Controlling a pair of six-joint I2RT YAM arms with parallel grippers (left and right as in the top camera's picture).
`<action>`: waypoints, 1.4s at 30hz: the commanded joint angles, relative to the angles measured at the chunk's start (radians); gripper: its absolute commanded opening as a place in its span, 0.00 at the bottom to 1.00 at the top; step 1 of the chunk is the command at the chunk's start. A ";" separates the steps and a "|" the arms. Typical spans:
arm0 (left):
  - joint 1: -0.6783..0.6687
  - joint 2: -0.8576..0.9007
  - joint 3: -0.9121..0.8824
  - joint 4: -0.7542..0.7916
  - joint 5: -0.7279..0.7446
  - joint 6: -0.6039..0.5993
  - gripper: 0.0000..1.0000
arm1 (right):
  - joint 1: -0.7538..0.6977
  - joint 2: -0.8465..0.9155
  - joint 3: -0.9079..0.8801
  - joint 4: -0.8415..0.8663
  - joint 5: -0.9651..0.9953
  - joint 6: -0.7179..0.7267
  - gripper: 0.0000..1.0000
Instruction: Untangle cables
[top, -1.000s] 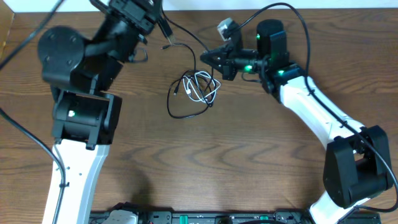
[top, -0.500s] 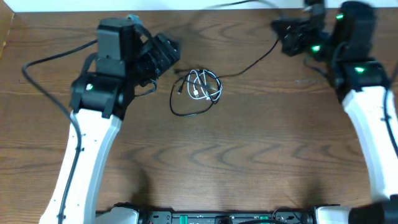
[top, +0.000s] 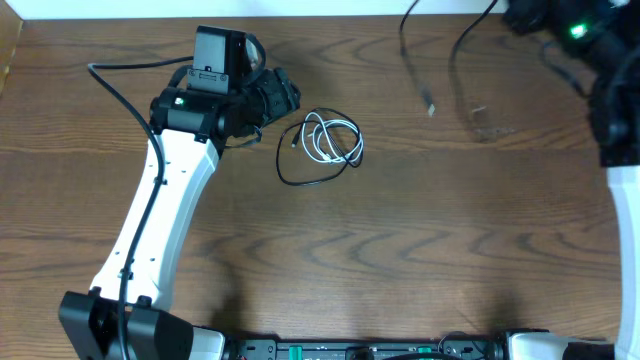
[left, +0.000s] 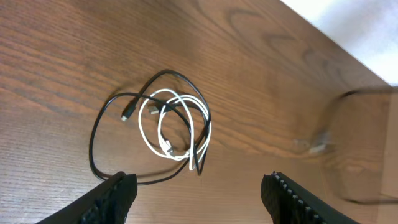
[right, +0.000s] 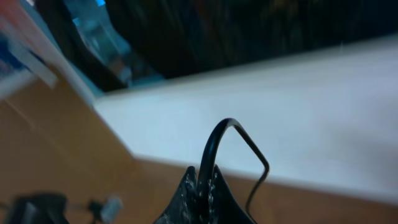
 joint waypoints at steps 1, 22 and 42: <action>0.002 0.017 -0.019 -0.002 -0.010 0.068 0.69 | -0.031 -0.013 0.110 0.012 0.055 -0.019 0.01; 0.002 0.021 -0.019 -0.002 -0.010 0.124 0.69 | -0.398 0.394 0.263 0.093 0.316 -0.146 0.01; 0.002 0.021 -0.019 -0.002 -0.010 0.113 0.69 | -0.489 0.911 0.269 0.069 0.418 -0.150 0.99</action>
